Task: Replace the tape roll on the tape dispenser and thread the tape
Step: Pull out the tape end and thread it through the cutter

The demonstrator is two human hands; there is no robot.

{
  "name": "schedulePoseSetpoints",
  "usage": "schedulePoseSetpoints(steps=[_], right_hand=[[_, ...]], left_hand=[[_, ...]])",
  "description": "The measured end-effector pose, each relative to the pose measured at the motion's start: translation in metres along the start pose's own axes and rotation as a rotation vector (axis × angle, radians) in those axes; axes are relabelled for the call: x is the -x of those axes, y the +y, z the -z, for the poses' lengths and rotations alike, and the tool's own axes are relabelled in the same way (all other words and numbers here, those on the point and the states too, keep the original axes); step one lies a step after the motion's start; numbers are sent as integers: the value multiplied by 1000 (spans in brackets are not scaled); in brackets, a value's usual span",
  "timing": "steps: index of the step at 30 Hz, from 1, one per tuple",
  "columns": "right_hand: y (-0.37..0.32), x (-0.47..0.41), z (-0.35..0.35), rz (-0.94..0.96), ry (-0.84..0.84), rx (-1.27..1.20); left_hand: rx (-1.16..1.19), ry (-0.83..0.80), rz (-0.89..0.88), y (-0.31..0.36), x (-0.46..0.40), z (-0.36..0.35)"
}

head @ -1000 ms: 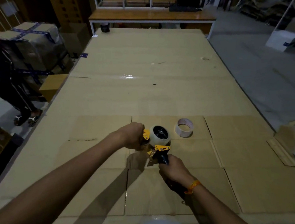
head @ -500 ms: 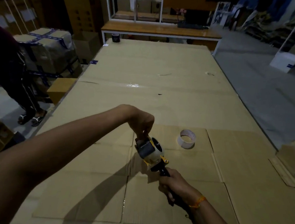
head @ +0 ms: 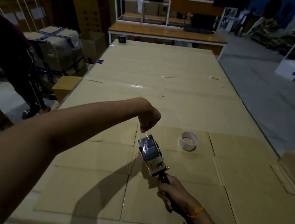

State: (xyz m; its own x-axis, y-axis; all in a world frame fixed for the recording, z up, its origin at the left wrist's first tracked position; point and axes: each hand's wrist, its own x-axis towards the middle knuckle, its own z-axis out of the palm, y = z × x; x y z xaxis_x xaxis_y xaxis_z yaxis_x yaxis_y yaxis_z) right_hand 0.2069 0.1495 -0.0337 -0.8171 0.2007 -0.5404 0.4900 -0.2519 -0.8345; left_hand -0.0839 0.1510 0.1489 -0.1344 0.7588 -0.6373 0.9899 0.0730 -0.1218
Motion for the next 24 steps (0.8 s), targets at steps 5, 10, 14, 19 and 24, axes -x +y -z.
schedulePoseSetpoints(steps=[5,10,14,19,24], right_hand=[[2,0,2,23,-17,-8],[3,-1,10,12,-46,-62],[5,-3,16,-11,-46,-64],[4,-2,13,1,-44,-61],[3,-3,17,-3,-59,-75]], left_hand=[[-51,-7,-32,6,-19,-11],[67,32,-43,0,-22,-3],[169,13,-46,-11,-23,2],[289,53,14,-28,-29,2],[615,27,57,-35,-23,-8]])
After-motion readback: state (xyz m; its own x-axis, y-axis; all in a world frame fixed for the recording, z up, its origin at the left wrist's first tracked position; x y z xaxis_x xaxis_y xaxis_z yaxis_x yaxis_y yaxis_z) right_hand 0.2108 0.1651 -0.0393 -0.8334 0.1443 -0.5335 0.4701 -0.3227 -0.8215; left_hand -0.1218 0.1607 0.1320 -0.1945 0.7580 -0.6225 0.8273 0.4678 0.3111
